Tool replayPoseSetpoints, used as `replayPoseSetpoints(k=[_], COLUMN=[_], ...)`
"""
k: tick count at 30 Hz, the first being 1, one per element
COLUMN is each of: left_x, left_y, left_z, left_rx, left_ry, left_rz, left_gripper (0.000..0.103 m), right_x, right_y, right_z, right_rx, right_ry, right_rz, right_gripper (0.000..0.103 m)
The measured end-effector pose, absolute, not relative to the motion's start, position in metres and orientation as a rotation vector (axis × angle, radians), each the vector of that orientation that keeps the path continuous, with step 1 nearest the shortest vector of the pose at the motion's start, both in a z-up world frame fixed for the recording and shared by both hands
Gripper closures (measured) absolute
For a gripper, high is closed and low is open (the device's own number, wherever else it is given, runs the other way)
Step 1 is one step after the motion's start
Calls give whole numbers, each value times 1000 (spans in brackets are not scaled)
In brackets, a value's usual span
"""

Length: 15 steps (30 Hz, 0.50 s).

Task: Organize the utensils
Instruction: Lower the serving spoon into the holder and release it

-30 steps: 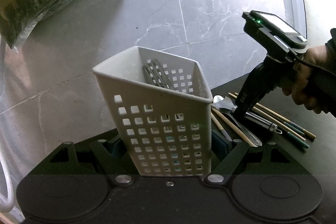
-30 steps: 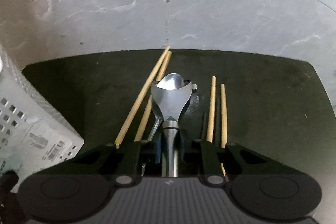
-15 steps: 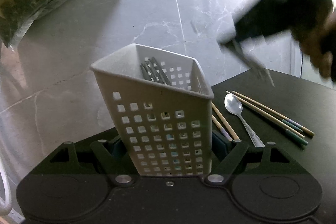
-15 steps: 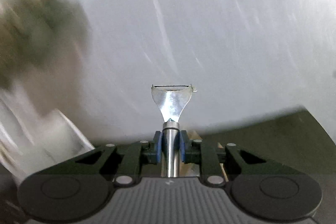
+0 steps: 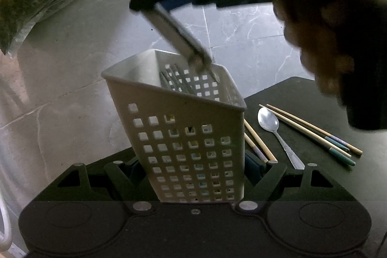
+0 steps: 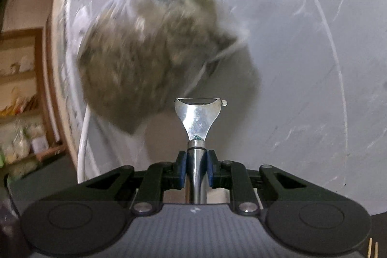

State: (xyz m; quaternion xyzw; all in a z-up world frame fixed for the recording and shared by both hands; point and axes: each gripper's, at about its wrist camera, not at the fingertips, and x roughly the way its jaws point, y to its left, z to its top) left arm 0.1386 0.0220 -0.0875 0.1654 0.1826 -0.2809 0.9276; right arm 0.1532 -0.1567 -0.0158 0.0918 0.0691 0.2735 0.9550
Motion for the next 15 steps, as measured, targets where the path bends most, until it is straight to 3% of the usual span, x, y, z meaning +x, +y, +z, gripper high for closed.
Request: replayPoseSetpoints(k=[15], left_x=[139], left_y=[22], left_z=[-93], left_rx=[343], left_ry=[369], left_rz=[-578], left_gripper=[22], right_x=[140], right_y=[-173], right_z=[-53], right_rx=[122], right_ry=[244], right_rz=[571], right_gripper=[81])
